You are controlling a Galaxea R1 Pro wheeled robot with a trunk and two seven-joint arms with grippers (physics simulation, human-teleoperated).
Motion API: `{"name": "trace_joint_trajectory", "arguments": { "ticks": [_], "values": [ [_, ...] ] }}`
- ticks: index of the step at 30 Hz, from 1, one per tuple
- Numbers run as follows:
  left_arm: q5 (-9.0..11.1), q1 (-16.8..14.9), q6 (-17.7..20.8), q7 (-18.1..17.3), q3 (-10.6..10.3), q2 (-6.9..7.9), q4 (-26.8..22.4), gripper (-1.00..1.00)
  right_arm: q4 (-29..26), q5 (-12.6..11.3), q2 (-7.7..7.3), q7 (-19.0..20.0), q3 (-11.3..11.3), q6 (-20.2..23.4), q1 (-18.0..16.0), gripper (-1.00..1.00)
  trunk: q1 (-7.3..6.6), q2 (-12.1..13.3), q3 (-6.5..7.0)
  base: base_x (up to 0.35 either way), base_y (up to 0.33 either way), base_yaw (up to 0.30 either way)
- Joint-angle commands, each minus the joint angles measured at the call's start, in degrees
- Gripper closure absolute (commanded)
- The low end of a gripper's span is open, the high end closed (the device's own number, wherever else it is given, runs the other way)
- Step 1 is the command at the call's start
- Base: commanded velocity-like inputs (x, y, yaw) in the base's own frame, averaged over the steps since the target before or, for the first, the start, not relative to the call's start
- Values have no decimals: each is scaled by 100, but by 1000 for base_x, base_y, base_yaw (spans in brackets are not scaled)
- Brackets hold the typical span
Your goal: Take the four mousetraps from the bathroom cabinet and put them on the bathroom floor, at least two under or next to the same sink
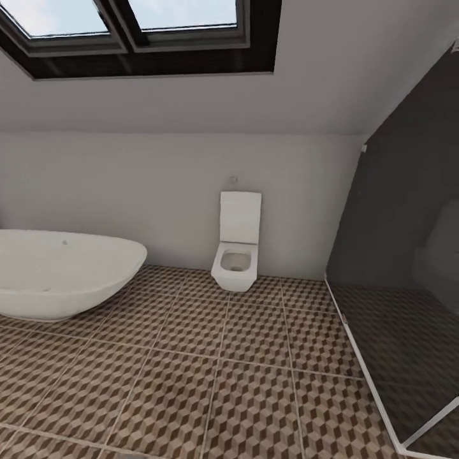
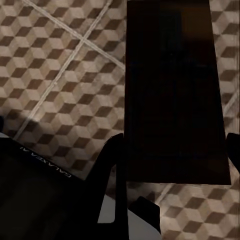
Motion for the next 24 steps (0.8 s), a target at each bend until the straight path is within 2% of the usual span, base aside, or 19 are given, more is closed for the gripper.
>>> {"name": "trace_joint_trajectory", "arguments": {
  "ticks": [1,8,24],
  "values": [
    [39,-5,-27,-7,-43,-3,15,100,22,-10,0,22,5,-32,-10,100,4,-3,1,330,0,-218],
    [39,-5,-27,-5,-43,-2,15,100,23,-12,-2,22,5,-32,-11,100,4,-3,43,330,1,-197],
    [39,-5,-27,-7,-43,17,15,100,22,-13,7,22,5,-32,-11,100,4,-3,46,286,192,-7]
  ]
}}
